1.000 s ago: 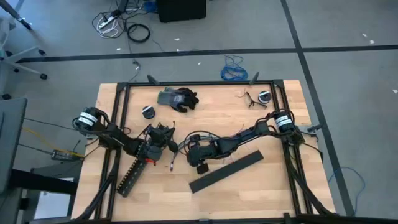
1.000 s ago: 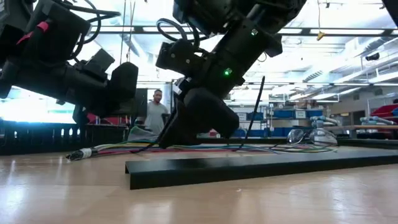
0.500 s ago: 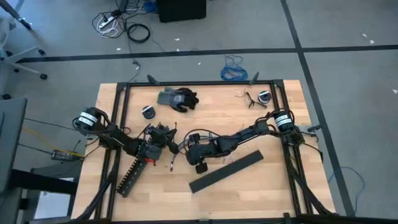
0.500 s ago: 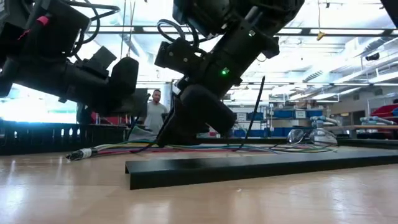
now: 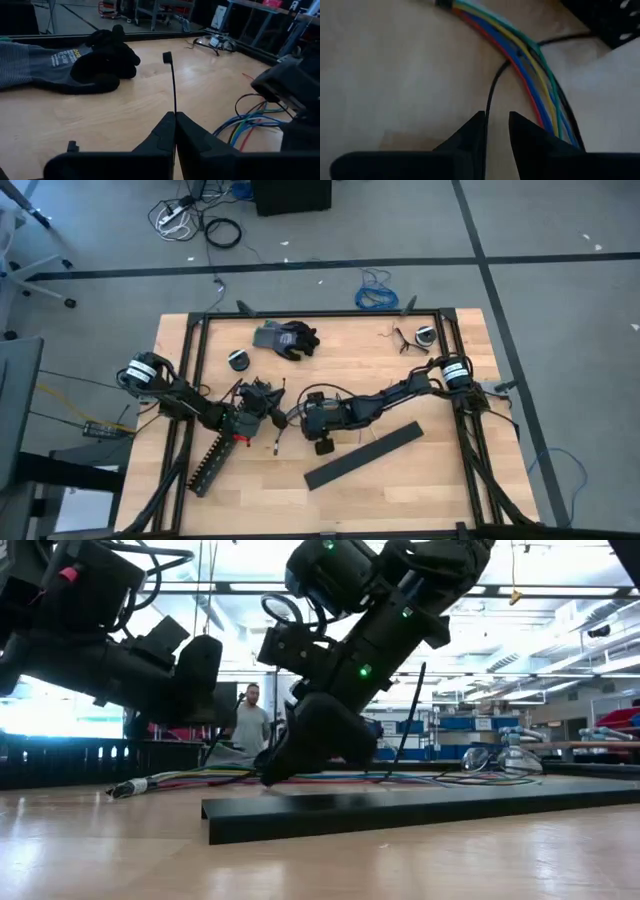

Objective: Ziptie cables
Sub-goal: Wrap the other black zip tie on the cable wires

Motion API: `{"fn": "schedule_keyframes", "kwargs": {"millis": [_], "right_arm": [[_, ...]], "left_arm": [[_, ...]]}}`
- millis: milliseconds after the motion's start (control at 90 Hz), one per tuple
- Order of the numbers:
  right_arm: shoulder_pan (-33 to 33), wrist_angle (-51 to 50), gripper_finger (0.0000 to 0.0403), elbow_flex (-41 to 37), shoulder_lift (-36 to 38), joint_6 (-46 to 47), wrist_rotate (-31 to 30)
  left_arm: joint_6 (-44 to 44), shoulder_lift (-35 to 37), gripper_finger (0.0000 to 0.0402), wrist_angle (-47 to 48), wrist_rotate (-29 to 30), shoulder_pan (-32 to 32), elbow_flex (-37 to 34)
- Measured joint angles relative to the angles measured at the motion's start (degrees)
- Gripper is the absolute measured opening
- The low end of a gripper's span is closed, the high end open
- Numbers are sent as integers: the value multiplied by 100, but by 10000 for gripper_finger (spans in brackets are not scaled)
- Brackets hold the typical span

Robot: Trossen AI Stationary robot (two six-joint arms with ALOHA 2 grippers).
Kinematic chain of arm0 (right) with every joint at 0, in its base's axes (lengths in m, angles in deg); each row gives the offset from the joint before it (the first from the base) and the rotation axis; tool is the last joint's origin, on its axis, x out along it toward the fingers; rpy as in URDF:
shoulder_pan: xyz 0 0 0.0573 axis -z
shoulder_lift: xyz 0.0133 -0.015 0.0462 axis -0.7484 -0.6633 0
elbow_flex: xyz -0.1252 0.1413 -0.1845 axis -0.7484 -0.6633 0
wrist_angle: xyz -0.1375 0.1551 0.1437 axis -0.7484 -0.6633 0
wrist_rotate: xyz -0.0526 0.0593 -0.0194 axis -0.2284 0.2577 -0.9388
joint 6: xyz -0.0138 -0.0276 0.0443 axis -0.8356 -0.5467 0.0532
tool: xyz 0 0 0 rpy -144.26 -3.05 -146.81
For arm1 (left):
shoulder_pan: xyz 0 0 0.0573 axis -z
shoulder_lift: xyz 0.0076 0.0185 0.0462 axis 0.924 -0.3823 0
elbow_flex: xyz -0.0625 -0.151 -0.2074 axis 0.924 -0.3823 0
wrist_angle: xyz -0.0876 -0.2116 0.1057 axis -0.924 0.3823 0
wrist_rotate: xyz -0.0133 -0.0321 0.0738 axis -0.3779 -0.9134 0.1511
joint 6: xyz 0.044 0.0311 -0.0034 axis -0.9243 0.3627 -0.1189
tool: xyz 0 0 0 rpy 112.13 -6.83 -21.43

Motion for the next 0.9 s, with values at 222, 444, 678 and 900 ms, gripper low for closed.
{"fn": "schedule_keyframes", "kwargs": {"millis": [222, 444, 678, 900], "right_arm": [[6, 104, 83, -4, 0, 32, 13], [4, -169, 83, -8, 0, 185, -37], [-26, -382, 81, -4, 3, 426, -45], [-169, -615, 80, -4, 7, 637, -181]], "left_arm": [[-4, 0, 0, 0, -62, 0, 0], [-20, 0, 0, 7, -72, 0, -2], [-68, 0, 0, 11, -75, 0, -2], [-127, 0, 0, 11, -76, 0, -2]]}}
